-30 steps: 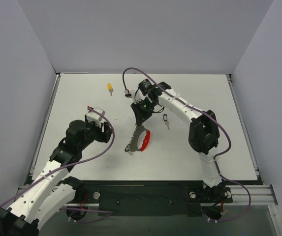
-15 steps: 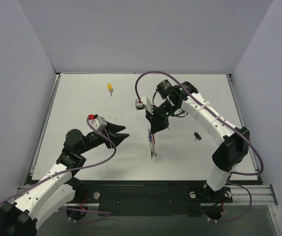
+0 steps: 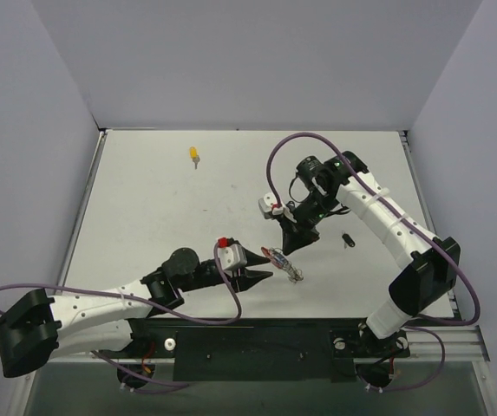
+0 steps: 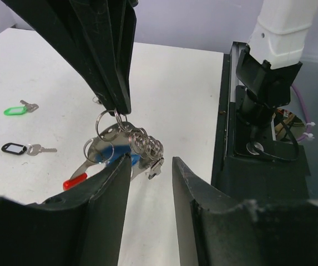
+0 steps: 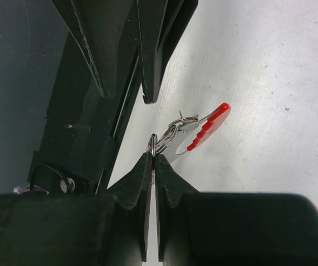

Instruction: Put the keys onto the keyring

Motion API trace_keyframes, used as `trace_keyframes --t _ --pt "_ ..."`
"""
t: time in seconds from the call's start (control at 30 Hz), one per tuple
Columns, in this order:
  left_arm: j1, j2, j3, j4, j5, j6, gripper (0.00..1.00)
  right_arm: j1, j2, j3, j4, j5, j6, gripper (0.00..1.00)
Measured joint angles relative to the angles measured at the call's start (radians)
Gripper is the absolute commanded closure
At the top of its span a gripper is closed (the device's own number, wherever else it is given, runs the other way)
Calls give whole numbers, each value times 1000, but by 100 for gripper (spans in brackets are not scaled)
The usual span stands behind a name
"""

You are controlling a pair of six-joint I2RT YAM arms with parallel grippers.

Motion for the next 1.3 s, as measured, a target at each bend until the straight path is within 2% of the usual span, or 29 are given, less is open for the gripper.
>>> trace_keyframes --t 0.23,0.47,0.57,0.83,1.3 --pt "-76 134 37 89 -154 23 57 -8 0 -23 -24 -36 -68 100" --pt "-89 165 39 133 -251 50 57 -13 0 -24 -32 -50 -95 100" --pt "-90 169 43 142 -267 54 58 -13 0 -24 -34 -54 -97 100" --pt "-102 179 48 170 -267 55 66 -15 0 -24 -35 -61 -97 100" --pt "-109 181 50 180 -245 53 69 -27 0 -24 -38 -76 -96 100"
